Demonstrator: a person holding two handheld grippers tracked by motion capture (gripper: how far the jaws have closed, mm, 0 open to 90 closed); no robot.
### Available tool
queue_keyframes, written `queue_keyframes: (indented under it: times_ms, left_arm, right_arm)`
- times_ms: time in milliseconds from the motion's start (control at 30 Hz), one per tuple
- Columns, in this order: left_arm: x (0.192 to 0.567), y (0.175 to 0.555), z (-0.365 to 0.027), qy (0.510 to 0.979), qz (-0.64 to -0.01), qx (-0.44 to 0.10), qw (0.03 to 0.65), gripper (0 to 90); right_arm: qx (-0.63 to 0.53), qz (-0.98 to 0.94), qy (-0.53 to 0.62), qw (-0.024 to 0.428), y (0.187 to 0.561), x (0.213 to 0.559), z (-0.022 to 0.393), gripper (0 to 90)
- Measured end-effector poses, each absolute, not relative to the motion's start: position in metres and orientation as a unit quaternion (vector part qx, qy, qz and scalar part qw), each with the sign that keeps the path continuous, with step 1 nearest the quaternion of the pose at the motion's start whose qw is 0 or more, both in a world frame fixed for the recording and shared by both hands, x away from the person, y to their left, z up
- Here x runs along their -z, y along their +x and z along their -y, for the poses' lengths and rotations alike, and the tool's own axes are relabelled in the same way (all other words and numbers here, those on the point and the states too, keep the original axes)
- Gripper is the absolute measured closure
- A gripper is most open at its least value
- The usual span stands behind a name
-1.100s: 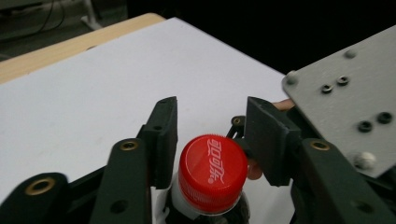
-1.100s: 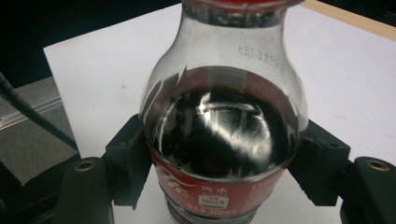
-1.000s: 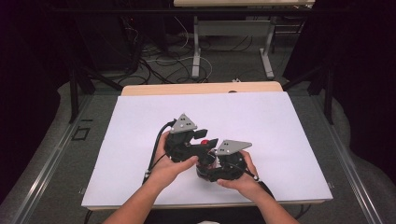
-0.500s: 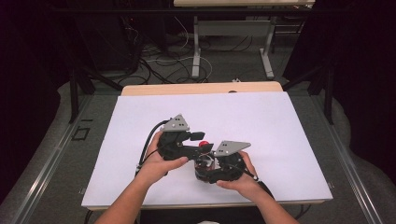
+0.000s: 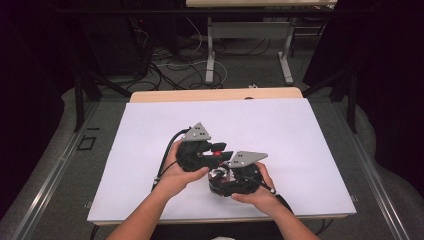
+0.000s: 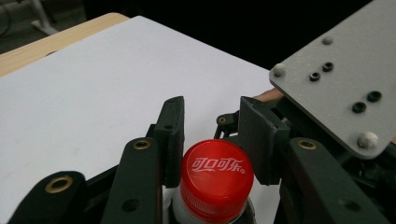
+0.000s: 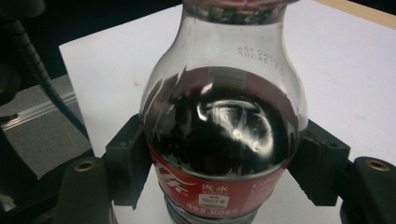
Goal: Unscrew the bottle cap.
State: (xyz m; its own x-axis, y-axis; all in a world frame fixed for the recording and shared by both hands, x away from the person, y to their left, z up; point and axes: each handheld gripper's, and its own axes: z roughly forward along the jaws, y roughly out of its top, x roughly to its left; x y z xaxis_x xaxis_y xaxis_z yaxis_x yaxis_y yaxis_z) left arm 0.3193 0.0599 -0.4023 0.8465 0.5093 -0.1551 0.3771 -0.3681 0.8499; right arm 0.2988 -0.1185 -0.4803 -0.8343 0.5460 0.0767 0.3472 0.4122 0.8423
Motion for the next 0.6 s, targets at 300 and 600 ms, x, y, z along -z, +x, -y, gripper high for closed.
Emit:
queue_keyframes:
  times_ms: [300,600]
  left_arm:
    - [0.400,0.312,-0.049,0.806,-0.329,-0.103,0.482,62.7]
    - [0.392,0.313,-0.062,0.805,-0.309,-0.090,0.498,49.2]
  right_arm:
    - [-0.469,-0.828,0.277,0.132,0.298,0.481,0.118,29.7]
    - [-0.474,-0.829,0.275,0.116,0.299,0.479,0.122,29.7]
